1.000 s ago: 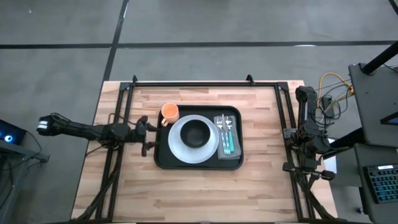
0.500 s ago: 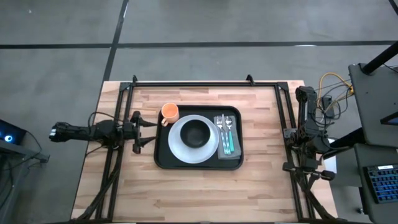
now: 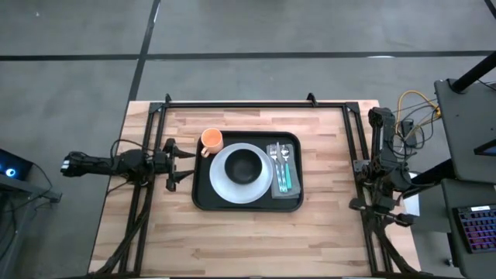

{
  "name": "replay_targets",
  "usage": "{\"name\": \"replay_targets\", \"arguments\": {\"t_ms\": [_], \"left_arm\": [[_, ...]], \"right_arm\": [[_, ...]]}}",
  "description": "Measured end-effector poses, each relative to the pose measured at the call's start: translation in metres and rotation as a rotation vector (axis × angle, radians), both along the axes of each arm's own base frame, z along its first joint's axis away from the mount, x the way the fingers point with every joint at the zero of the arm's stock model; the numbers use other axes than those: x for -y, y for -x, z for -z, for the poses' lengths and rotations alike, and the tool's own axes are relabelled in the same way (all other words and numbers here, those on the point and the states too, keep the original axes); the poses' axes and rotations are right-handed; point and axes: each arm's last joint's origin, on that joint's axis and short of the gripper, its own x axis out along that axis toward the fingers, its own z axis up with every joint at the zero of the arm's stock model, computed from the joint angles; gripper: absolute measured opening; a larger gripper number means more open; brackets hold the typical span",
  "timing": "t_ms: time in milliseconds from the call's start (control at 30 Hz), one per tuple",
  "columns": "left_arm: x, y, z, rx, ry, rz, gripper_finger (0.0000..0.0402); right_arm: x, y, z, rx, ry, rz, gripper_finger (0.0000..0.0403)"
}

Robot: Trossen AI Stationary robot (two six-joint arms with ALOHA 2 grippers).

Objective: Set up tray
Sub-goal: Return to Home Position

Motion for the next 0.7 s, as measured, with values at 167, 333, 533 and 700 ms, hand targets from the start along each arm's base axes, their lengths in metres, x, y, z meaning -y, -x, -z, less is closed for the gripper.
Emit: {"name": "replay_targets", "arguments": {"t_ms": [167, 333, 533, 700], "left_arm": [[0.000, 0.000, -0.001, -0.001, -0.001, -0.001, 0.0262], [0.000, -0.001, 0.001, -0.017, -0.004, -0.001, 0.0262], [0.000, -0.003, 0.003, -0.047, -0.007, -0.001, 0.0262], [0.000, -0.005, 0.006, -0.079, -0.010, -0.001, 0.0262]], "right_arm": [[0.004, -0.007, 0.001, -0.001, 0.009, 0.281, 0.0083], [0.011, -0.015, 0.002, 0.027, 0.058, 0.687, 0.0086], [0.025, -0.020, 0.009, 0.058, 0.161, 1.228, 0.0078], [0.031, -0.019, 0.008, 0.109, 0.248, 1.434, 0.0071]]}}
